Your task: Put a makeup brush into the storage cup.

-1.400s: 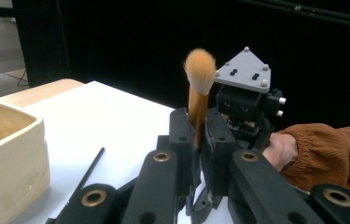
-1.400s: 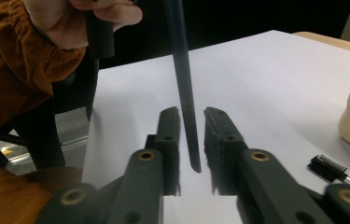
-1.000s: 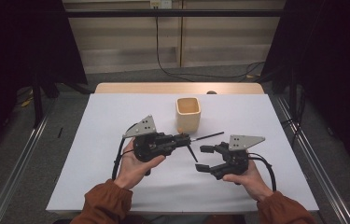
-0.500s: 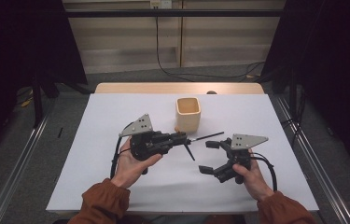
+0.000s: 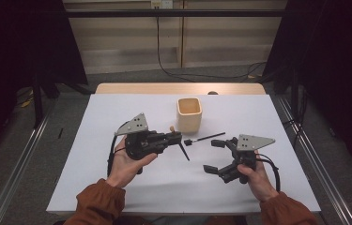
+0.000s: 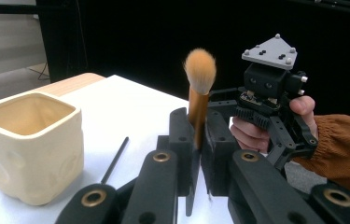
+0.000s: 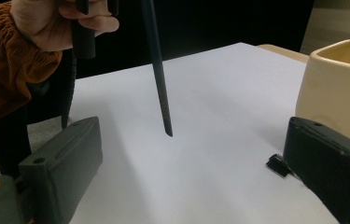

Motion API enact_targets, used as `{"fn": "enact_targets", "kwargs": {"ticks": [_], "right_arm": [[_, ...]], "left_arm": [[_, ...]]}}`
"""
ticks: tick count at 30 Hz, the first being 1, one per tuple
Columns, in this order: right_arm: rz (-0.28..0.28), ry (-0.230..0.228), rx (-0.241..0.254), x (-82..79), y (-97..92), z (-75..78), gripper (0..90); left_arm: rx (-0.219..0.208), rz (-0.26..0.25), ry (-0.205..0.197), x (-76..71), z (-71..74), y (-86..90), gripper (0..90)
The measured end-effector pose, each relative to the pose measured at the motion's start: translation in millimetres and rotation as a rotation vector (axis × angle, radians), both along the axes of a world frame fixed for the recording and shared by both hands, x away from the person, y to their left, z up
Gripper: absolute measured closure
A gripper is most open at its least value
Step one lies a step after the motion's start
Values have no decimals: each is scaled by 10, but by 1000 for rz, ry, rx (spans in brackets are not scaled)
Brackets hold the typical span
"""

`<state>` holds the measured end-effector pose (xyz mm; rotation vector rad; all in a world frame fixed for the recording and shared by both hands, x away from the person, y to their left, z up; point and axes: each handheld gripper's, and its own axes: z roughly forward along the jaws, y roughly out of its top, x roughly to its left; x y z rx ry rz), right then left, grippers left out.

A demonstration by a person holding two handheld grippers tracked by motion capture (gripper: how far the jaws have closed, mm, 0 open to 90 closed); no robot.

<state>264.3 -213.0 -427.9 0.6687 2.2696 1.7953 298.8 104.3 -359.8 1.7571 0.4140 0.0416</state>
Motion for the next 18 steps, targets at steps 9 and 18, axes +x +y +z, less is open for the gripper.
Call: {"fn": "enact_targets", "kwargs": {"ticks": [9, 18], "right_arm": [[5, 4, -1, 5, 11, 3, 51], [15, 10, -8, 9, 25, -5, 53]], "left_arm": [[73, -26, 17, 69, 60, -45, 838], [210, -28, 31, 102, 30, -114, 838]]}}
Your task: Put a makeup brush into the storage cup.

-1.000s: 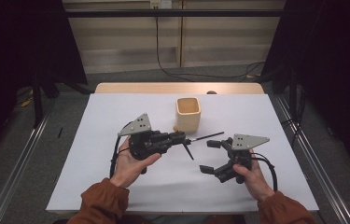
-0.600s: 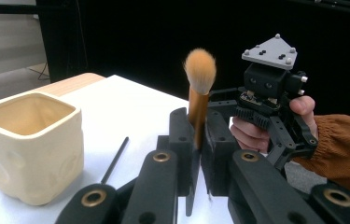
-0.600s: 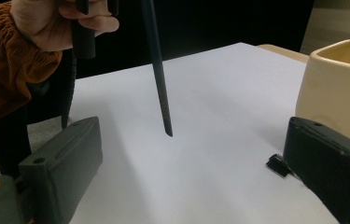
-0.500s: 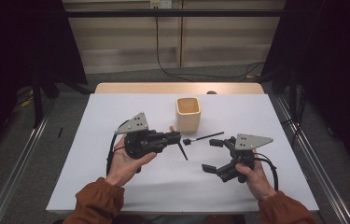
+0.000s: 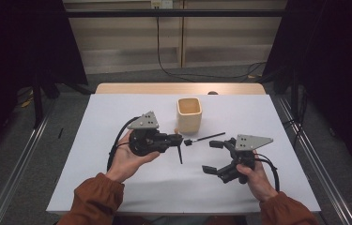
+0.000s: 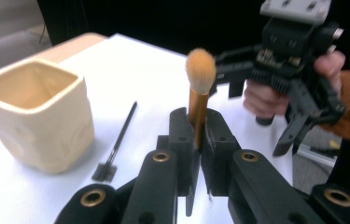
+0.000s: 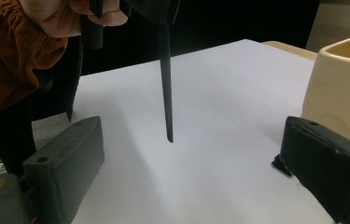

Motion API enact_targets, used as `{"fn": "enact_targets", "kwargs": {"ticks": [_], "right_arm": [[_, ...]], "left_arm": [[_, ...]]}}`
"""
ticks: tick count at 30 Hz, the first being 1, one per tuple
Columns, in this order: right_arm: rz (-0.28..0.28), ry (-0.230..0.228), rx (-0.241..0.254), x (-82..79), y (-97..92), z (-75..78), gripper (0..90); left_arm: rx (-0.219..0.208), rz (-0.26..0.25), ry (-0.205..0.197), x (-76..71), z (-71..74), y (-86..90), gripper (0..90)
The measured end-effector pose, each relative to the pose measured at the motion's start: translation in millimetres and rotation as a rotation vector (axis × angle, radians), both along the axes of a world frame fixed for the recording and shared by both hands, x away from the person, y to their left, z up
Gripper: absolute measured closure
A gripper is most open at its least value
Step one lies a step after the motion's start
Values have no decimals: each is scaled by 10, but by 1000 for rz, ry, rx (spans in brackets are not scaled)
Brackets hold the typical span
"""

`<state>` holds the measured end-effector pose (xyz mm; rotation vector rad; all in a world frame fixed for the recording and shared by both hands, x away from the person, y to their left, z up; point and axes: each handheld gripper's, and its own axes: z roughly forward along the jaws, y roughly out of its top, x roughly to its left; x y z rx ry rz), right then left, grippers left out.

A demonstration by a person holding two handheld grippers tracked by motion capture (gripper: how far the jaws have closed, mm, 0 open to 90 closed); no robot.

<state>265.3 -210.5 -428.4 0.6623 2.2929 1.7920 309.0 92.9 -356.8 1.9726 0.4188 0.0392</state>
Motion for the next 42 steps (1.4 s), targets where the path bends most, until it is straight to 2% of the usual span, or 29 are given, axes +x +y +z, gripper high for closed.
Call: {"fn": "enact_targets", "kwargs": {"ticks": [5, 11, 20, 26, 32, 38, 42], "right_arm": [[3, 12, 3, 9, 3, -6, 42], [3, 16, 2, 16, 13, -8, 47], [9, 22, 3, 27, 46, 18, 93], [36, 36, 1, 34, 105, 36, 133], [84, 72, 12, 57, 177, 51, 141], [87, 60, 0, 49, 216, 57, 159], [71, 53, -3, 52, 222, 55, 226]], "left_arm": [[40, -16, 25, 38, -30, -21, 839], [43, -34, 38, 48, -32, -58, 839], [23, -65, 45, 18, -30, -151, 839], [22, -93, 56, -1, -60, -281, 839], [13, -98, 67, -11, -76, -353, 839], [9, -105, 66, -19, -73, -380, 839], [3, -108, 67, -27, -74, -411, 839]]}}
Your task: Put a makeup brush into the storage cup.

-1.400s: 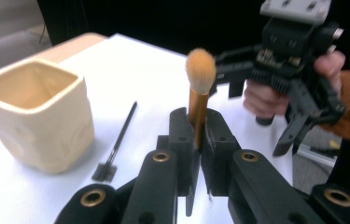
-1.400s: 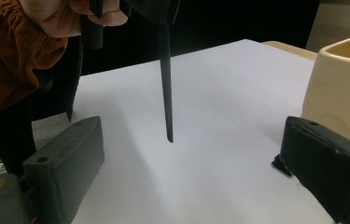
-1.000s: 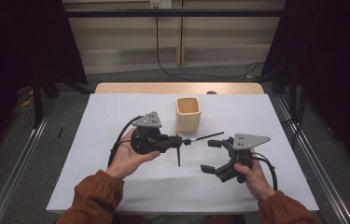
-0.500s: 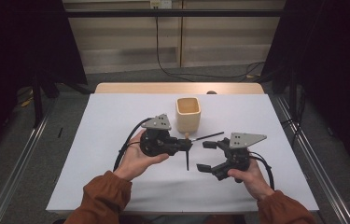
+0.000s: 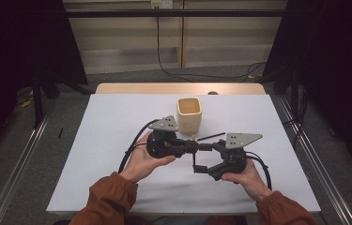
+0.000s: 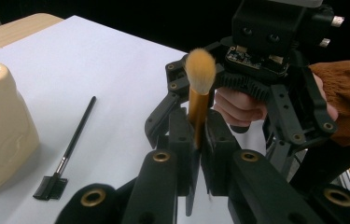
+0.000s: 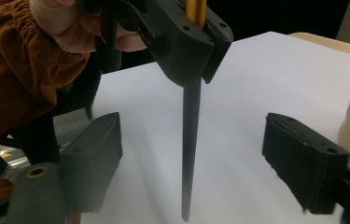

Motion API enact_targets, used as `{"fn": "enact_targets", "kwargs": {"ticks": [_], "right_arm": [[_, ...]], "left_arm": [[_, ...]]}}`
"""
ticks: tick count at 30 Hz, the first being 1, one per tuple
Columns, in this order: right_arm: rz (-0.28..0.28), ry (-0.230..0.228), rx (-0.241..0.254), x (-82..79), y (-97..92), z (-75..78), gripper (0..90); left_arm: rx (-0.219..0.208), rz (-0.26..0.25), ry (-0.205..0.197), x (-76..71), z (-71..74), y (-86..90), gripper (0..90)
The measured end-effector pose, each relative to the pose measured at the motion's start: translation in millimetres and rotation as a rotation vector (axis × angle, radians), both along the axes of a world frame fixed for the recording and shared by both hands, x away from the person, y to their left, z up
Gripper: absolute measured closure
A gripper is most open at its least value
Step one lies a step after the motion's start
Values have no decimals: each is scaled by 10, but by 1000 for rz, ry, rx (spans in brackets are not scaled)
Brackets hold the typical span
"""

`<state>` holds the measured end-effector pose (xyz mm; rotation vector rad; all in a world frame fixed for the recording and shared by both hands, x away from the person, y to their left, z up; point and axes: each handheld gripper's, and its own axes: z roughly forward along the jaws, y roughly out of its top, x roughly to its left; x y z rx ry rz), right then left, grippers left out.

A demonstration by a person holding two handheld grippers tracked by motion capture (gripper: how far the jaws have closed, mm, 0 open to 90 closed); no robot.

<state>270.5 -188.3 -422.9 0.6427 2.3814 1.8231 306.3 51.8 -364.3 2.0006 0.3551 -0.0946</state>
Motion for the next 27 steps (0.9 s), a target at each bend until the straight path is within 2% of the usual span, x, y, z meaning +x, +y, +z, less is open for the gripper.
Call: {"fn": "enact_targets", "kwargs": {"ticks": [4, 5, 6, 9, 14, 23, 27], "right_arm": [[2, 3, 11, 4, 5, -4, 362], [2, 3, 11, 4, 5, -4, 362], [4, 8, 16, 9, 1, -6, 446], [5, 16, 24, 16, -7, -7, 558], [5, 25, 34, 30, -15, -15, 665], [8, 27, 41, 34, -24, -24, 741], [17, 28, 47, 33, -26, -24, 823]], "left_arm": [[-3, -4, 4, -4, 1, -23, 839], [-3, -4, 4, -4, 1, -23, 839], [1, -9, 2, -10, -2, -30, 839], [-1, -11, 6, -10, -1, -31, 839], [-8, -14, 2, -6, -1, -33, 839], [-15, -18, 2, -11, -13, -58, 839], [-16, -16, 2, -10, -19, -64, 839]]}}
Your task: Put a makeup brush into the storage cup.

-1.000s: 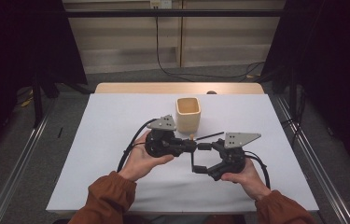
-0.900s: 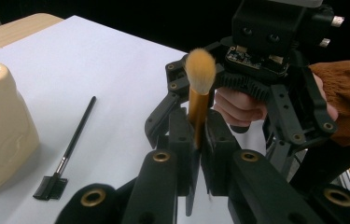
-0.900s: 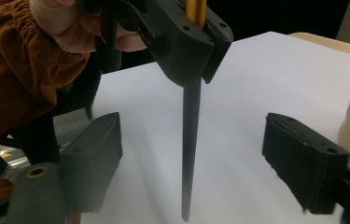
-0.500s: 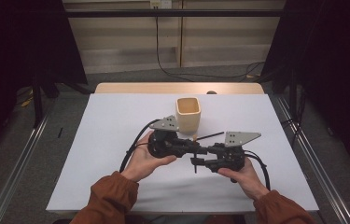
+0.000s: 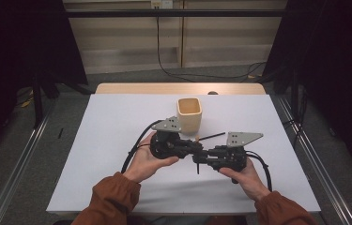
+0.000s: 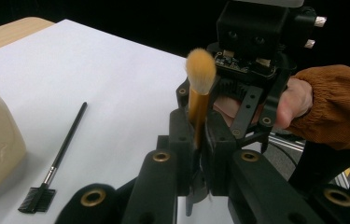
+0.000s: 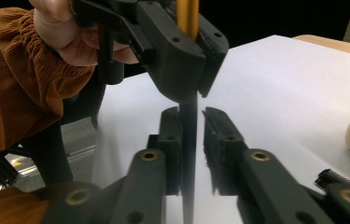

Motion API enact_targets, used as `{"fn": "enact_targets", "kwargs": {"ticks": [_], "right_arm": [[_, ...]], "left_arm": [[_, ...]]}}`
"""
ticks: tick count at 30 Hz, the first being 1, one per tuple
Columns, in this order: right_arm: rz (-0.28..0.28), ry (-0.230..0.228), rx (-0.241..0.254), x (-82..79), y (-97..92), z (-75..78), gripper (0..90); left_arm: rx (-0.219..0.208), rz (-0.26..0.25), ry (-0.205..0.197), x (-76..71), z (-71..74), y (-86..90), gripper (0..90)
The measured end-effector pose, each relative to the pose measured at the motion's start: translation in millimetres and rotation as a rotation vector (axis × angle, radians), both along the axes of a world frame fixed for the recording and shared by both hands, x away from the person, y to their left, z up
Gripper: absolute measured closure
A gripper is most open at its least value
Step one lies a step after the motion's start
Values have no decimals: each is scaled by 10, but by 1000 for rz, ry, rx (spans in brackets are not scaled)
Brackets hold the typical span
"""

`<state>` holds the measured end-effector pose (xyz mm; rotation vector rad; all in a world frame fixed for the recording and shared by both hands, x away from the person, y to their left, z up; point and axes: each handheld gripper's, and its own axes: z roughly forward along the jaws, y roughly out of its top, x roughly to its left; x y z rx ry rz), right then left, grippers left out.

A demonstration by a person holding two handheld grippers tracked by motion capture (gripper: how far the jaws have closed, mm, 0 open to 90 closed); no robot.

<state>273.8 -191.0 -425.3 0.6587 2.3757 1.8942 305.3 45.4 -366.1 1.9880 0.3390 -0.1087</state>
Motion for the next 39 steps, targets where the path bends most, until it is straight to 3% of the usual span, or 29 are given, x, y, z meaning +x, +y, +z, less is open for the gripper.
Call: {"fn": "enact_targets", "kwargs": {"ticks": [15, 18, 24, 26, 31, 36, 39], "right_arm": [[-8, -11, -3, -10, 9, 11, 838], [-12, -11, -2, -9, 4, 11, 839], [-17, -12, -1, -7, -14, 22, 838], [-20, -11, -2, -7, -12, 18, 839], [-26, -10, 2, 1, -15, 17, 838], [-31, -12, 3, 3, -25, 20, 838], [-34, -14, 0, 3, -25, 20, 839]], "left_arm": [[-23, 6, -8, 7, -22, 13, 832], [-38, 3, -11, 4, -26, 22, 797], [-76, 47, -40, -15, -46, 43, 569], [-79, 63, -38, -7, -45, 54, 439], [-86, 90, -32, -4, -55, 60, 222], [-91, 120, -44, 1, -59, 92, 82], [-96, 143, -16, 19, -77, 133, 60]]}}
